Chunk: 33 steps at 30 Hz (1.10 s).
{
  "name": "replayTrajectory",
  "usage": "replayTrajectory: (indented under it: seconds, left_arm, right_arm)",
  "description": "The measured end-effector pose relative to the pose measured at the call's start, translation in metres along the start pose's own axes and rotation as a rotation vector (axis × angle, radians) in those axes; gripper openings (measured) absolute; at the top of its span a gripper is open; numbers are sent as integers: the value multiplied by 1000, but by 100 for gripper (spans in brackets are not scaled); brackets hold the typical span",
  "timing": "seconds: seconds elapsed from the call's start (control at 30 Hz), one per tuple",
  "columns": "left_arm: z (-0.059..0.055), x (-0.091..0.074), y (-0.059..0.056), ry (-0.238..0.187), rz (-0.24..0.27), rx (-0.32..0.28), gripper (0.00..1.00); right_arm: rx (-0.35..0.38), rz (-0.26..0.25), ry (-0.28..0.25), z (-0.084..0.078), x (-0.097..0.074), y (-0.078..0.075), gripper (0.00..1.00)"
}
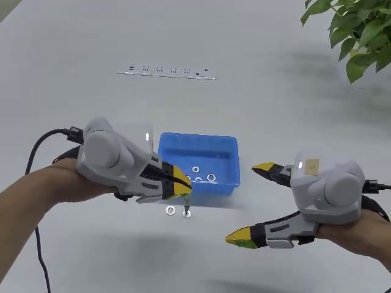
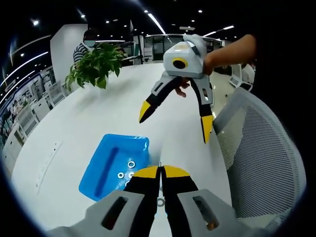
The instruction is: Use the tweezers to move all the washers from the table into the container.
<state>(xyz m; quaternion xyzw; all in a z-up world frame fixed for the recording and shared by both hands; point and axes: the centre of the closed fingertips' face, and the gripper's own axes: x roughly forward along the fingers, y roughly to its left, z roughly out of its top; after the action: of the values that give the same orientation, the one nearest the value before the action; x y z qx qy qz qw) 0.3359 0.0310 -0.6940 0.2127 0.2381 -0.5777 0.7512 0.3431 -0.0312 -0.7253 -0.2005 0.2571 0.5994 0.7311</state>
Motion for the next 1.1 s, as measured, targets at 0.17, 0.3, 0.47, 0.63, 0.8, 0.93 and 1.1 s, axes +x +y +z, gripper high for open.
replayTrajectory:
  seconds: [0.17,0.3,0.47,0.63,0.8,0.93,1.1]
  left_arm:
    - [-1,0,-1,18,-22,27,5]
    - [-1,0,-3,31,-44,51,5]
    - [-1,0,-4,37,-62,72,5]
    - [-2,1,-4,44,-78,79,5]
    - [-3,1,-3,50,-84,81,5]
    - [-3,1,-3,52,-89,77,5]
    - [-3,1,-3,56,-94,73,5]
  right_arm:
    - [-48,51,-3,3,6,11,73]
    - [-86,109,-10,9,16,24,61]
    - [-128,164,-11,16,30,34,50]
    - [-172,194,-7,22,44,35,43]
    - [-215,215,10,24,54,33,35]
    - [-239,227,19,25,61,31,30]
    - [-268,249,39,23,71,31,26]
